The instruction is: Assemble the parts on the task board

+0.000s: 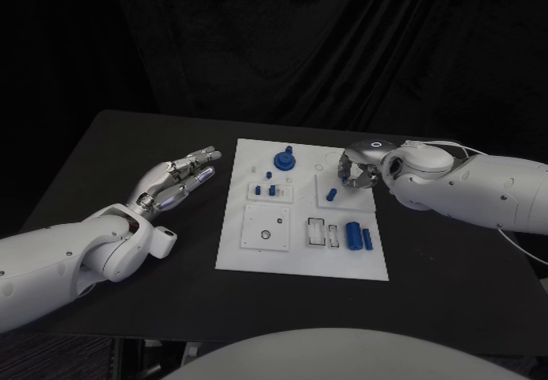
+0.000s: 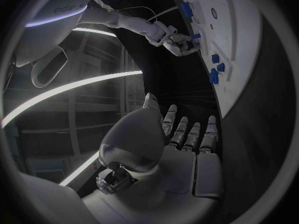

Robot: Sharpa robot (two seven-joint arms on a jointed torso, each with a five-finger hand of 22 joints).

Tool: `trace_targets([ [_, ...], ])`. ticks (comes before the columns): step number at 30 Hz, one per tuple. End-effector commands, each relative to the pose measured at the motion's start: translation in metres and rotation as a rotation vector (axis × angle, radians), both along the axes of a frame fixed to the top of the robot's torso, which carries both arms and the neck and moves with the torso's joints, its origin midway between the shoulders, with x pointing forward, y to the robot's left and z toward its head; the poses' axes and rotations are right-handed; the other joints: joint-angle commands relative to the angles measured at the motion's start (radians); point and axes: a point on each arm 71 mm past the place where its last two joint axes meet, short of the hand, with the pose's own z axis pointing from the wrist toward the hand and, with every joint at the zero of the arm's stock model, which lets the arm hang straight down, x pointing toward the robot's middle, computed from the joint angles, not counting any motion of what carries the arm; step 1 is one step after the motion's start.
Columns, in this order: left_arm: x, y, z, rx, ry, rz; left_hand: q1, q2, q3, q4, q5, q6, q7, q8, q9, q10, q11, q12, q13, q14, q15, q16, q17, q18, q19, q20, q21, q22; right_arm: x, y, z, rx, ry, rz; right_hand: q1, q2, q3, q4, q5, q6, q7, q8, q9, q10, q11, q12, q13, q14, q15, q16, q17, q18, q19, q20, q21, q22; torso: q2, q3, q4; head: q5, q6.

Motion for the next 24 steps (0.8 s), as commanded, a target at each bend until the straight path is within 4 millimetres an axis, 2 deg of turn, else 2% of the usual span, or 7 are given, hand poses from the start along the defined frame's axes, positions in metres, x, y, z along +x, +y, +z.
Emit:
trace_targets([
  [1, -0.004, -0.003, 0.011, -0.094, -0.138, -0.054, 0.003, 0.001, -0.003, 0.000, -0.002, -0.003, 0.000, -0.004, -0.001, 0.000, 0.006, 0.006, 0.002, 0.001, 0.008, 0.004, 0.001, 0.018, 0.000, 0.005, 0.005, 0.001, 0.000, 0.000, -0.001, 0.014, 0.001, 0.000, 0.008, 0.012, 0.013, -0.008, 0.004, 0.010, 0.002, -0.005, -0.002, 0.012, 0.000, -0.008, -0.005, 0.020, -0.001, -0.006, 0.006, 0.002, 0.002, -0.004, -0.004, 0.178, 0.001, -0.0001, -0.0005, 0.002, 0.000],
  [7, -0.004, -0.002, 0.010, -0.091, -0.135, -0.051, 0.006, 0.002, -0.004, 0.001, -0.002, 0.007, 0.003, -0.002, 0.000, 0.007, 0.014, 0.014, 0.003, 0.003, 0.010, 0.005, 0.002, 0.018, 0.005, 0.008, 0.007, 0.007, 0.000, 0.000, -0.002, 0.021, 0.007, 0.000, 0.017, 0.022, 0.030, -0.026, 0.002, 0.041, -0.002, 0.000, -0.004, 0.047, -0.005, -0.026, -0.020, 0.020, -0.005, -0.008, 0.003, 0.003, 0.000, -0.007, -0.005, 0.177, 0.001, -0.0003, -0.0028, 0.006, 0.000],
  [15, -0.004, -0.001, 0.010, -0.086, -0.132, -0.046, 0.008, 0.006, -0.004, 0.001, -0.002, 0.019, 0.012, 0.000, 0.002, 0.011, 0.020, 0.020, 0.003, 0.007, 0.012, 0.006, 0.002, 0.018, 0.011, 0.012, 0.010, 0.016, 0.001, -0.002, -0.001, 0.036, -0.018, -0.001, 0.033, 0.038, 0.038, -0.055, 0.001, 0.088, -0.015, 0.015, 0.003, 0.108, -0.021, -0.042, -0.035, 0.021, -0.018, -0.009, 0.003, 0.002, 0.003, -0.018, 0.001, 0.179, 0.001, -0.0007, -0.0011, 0.007, 0.000],
  [24, -0.003, 0.000, 0.010, -0.080, -0.127, -0.040, 0.009, 0.007, -0.005, 0.001, -0.002, 0.018, 0.014, 0.000, 0.002, 0.012, 0.022, 0.021, 0.003, 0.009, 0.014, 0.006, 0.003, 0.018, 0.018, 0.014, 0.014, 0.028, -0.004, -0.004, 0.008, 0.068, -0.058, 0.001, 0.038, 0.038, 0.037, -0.064, 0.001, 0.094, -0.016, 0.017, 0.004, 0.116, -0.023, -0.052, -0.041, 0.019, -0.020, -0.013, -0.003, 0.003, 0.001, -0.021, -0.002, 0.178, 0.000, -0.0014, -0.0021, 0.011, 0.000],
])
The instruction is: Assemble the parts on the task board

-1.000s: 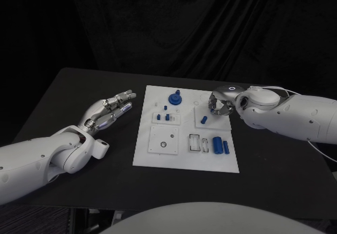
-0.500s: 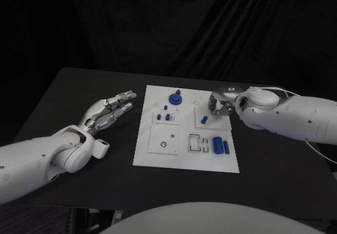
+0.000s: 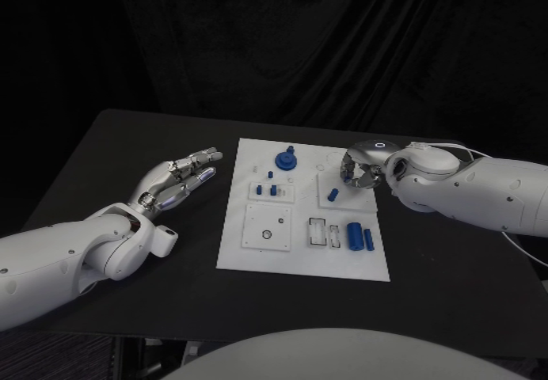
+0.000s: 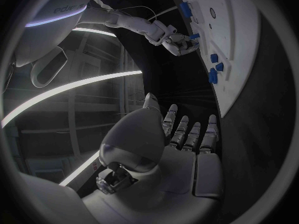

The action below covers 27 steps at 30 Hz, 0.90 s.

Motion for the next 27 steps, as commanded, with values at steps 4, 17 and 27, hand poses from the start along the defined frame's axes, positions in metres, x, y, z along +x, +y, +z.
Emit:
trace_targets([
  [4, -0.004, -0.002, 0.010, -0.081, -0.126, -0.042, 0.005, 0.004, -0.005, 0.001, -0.002, 0.004, 0.002, -0.001, 0.001, -0.003, 0.008, 0.005, 0.001, 0.002, 0.007, 0.007, 0.001, 0.018, 0.005, 0.000, 0.006, 0.002, -0.003, 0.001, 0.020, 0.050, -0.084, 0.006, 0.007, 0.005, -0.001, -0.009, 0.005, 0.004, 0.001, 0.002, -0.001, 0.006, 0.001, -0.011, -0.003, 0.018, -0.006, -0.004, -0.001, 0.002, 0.001, -0.007, -0.001, 0.178, -0.001, -0.0009, -0.0005, 0.002, 0.000],
  [17, -0.003, -0.003, 0.010, -0.078, -0.121, -0.041, 0.008, 0.006, -0.005, 0.001, -0.002, 0.000, 0.003, -0.002, 0.001, -0.003, 0.011, 0.005, 0.001, 0.004, 0.010, 0.007, 0.002, 0.017, 0.014, 0.002, 0.011, 0.013, -0.030, 0.030, 0.061, 0.115, -0.123, 0.113, 0.008, 0.004, -0.001, -0.012, 0.005, 0.001, 0.004, -0.003, -0.002, 0.009, 0.003, -0.023, -0.010, 0.018, -0.005, -0.005, -0.002, 0.002, 0.002, -0.007, 0.000, 0.179, -0.002, -0.0018, -0.0033, 0.017, 0.000],
  [27, -0.002, -0.004, 0.009, -0.079, -0.117, -0.047, 0.008, 0.008, -0.005, 0.001, -0.002, -0.001, 0.003, -0.002, 0.001, -0.004, 0.012, 0.005, 0.001, 0.004, 0.011, 0.007, 0.002, 0.017, 0.017, 0.002, 0.013, 0.014, -0.068, 0.088, 0.049, 0.108, -0.044, 0.279, 0.000, 0.000, -0.005, -0.012, 0.005, -0.003, 0.004, -0.012, -0.008, 0.018, 0.003, -0.037, -0.018, 0.033, -0.005, 0.014, 0.030, -0.004, 0.017, -0.007, 0.030, 0.187, -0.001, -0.0022, -0.0006, 0.011, 0.000],
])
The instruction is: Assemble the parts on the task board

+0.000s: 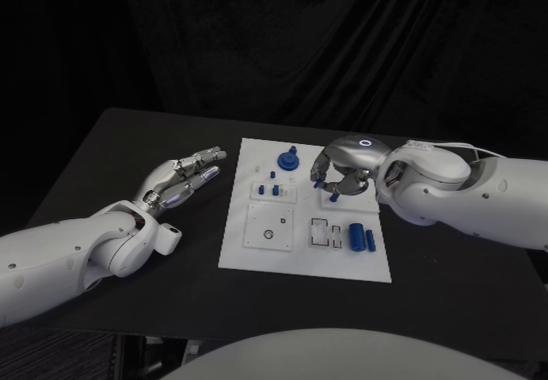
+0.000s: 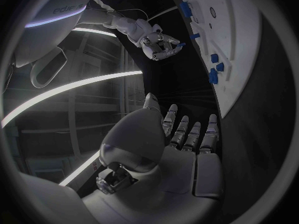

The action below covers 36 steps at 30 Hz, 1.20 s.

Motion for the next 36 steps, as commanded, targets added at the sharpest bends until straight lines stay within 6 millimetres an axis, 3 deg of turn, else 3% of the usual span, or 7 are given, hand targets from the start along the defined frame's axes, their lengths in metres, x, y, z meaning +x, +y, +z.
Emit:
trace_targets([
  [1, -0.004, -0.003, 0.010, -0.080, -0.116, -0.046, 0.005, 0.005, -0.005, 0.001, -0.002, -0.001, 0.003, -0.002, 0.001, 0.000, 0.008, 0.005, 0.001, 0.001, 0.008, 0.003, 0.001, 0.017, 0.008, 0.000, 0.005, 0.004, -0.009, 0.015, -0.010, -0.058, 0.006, 0.041, -0.003, -0.003, -0.003, -0.004, 0.005, -0.002, 0.005, -0.006, -0.001, 0.006, 0.001, -0.006, -0.002, 0.033, -0.005, 0.006, 0.029, -0.005, 0.011, 0.000, 0.008, 0.188, 0.001, -0.0005, 0.0019, -0.003, 0.000],
  [9, -0.003, -0.005, 0.009, -0.080, -0.114, -0.050, 0.005, 0.005, -0.005, 0.002, -0.002, -0.002, 0.003, -0.002, 0.001, -0.001, 0.008, 0.005, 0.001, 0.000, 0.008, 0.003, 0.001, 0.017, 0.008, 0.000, 0.005, 0.002, -0.023, 0.054, -0.031, -0.107, 0.019, 0.139, -0.009, -0.007, -0.007, -0.003, 0.005, -0.003, 0.005, -0.010, -0.004, 0.007, 0.002, -0.014, -0.006, 0.036, -0.005, 0.008, 0.031, -0.005, 0.012, 0.000, 0.009, 0.188, 0.005, 0.0033, -0.0001, 0.004, 0.000],
  [16, -0.002, -0.007, 0.009, -0.082, -0.112, -0.055, 0.005, 0.006, -0.004, 0.002, -0.002, -0.004, 0.004, -0.003, 0.000, -0.002, 0.008, 0.004, 0.001, 0.000, 0.008, 0.003, 0.001, 0.016, 0.008, 0.000, 0.006, 0.000, -0.029, 0.074, -0.046, -0.123, 0.036, 0.183, -0.015, -0.010, -0.009, -0.001, 0.005, -0.006, 0.006, -0.015, -0.007, 0.008, 0.004, -0.020, -0.009, 0.035, -0.004, 0.007, 0.029, -0.003, 0.009, 0.000, 0.003, 0.186, 0.002, 0.0009, 0.0034, 0.005, 0.000],
  [23, -0.002, -0.007, 0.008, -0.082, -0.112, -0.057, 0.005, 0.007, -0.004, 0.002, -0.002, -0.004, 0.004, -0.003, 0.000, -0.002, 0.008, 0.003, 0.001, 0.000, 0.009, 0.003, 0.001, 0.016, 0.009, 0.000, 0.006, 0.000, -0.029, 0.081, -0.053, -0.147, 0.000, 0.203, -0.016, -0.010, -0.009, 0.000, 0.005, -0.008, 0.006, -0.017, -0.009, 0.007, 0.004, -0.022, -0.010, 0.036, -0.004, 0.008, 0.031, -0.003, 0.010, 0.000, 0.002, 0.185, 0.003, 0.0003, 0.0072, 0.001, 0.000],
  [36, -0.001, -0.008, 0.008, -0.084, -0.110, -0.061, 0.006, 0.009, -0.004, 0.002, -0.002, -0.003, 0.004, -0.003, 0.000, -0.002, 0.008, 0.004, 0.001, 0.001, 0.009, 0.003, 0.001, 0.016, 0.010, 0.000, 0.006, 0.001, -0.029, 0.084, -0.051, -0.148, -0.077, 0.221, -0.014, -0.012, -0.008, -0.003, 0.005, -0.006, 0.005, -0.019, -0.010, 0.010, 0.003, -0.026, -0.012, 0.037, -0.004, 0.010, 0.034, -0.004, 0.012, 0.001, 0.008, 0.187, 0.004, 0.0003, 0.0036, 0.006, 0.000],
])
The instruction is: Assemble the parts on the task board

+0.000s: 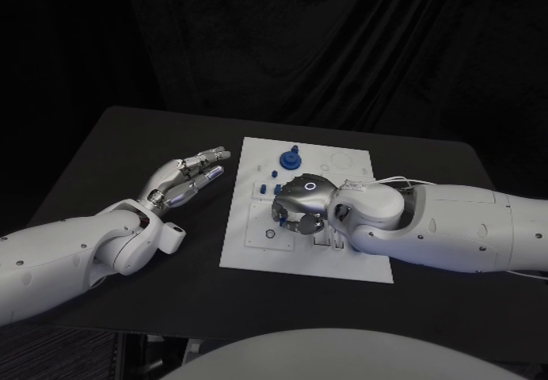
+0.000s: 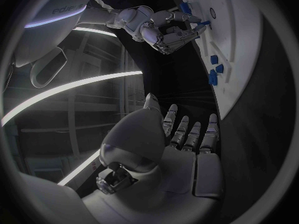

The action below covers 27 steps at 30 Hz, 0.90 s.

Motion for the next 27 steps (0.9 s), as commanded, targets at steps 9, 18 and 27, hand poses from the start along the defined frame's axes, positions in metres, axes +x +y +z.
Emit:
trace_targets([
  [9, -0.0033, -0.0025, 0.0086, -0.079, -0.109, -0.047, 0.003, 0.006, -0.003, 0.001, -0.002, -0.004, 0.004, -0.003, 0.000, 0.000, 0.004, 0.003, 0.001, 0.001, 0.010, 0.003, 0.001, 0.015, 0.009, -0.001, 0.007, -0.001, 0.0000, -0.0028, 0.0019, -0.001, -0.083, 0.000, -0.005, -0.006, -0.004, -0.004, 0.005, 0.000, 0.001, -0.004, 0.000, 0.011, -0.002, -0.007, -0.003, 0.038, -0.005, 0.007, 0.037, -0.005, 0.008, 0.000, 0.007, 0.188, -0.001, 0.0013, -0.0030, 0.007, 0.000],
  [18, -0.0030, -0.0027, 0.0078, -0.078, -0.104, -0.047, 0.003, 0.007, -0.003, 0.001, -0.002, -0.007, 0.004, -0.003, 0.000, 0.000, 0.005, 0.003, 0.001, 0.001, 0.010, 0.003, 0.001, 0.015, 0.010, -0.001, 0.007, -0.001, 0.0016, -0.0052, 0.0012, -0.006, -0.088, -0.008, -0.005, -0.006, -0.004, -0.005, 0.005, 0.002, 0.001, -0.004, 0.000, 0.013, -0.002, -0.007, -0.003, 0.039, -0.005, 0.007, 0.038, -0.006, 0.009, 0.000, 0.009, 0.189, -0.002, 0.0012, -0.0019, 0.008, 0.000],
  [27, -0.0028, -0.0033, 0.0072, -0.077, -0.099, -0.049, 0.005, 0.010, -0.002, 0.001, -0.002, -0.007, 0.005, -0.003, 0.000, -0.001, 0.005, 0.003, 0.001, 0.001, 0.011, 0.003, 0.001, 0.015, 0.011, -0.001, 0.008, -0.001, 0.0033, -0.0053, -0.0001, -0.016, -0.086, -0.011, -0.004, -0.006, -0.004, -0.006, 0.005, 0.004, 0.001, -0.004, 0.000, 0.015, -0.002, -0.008, -0.003, 0.039, -0.005, 0.007, 0.036, -0.006, 0.008, 0.000, 0.008, 0.189, -0.002, 0.0007, -0.0018, 0.007, 0.000],
])
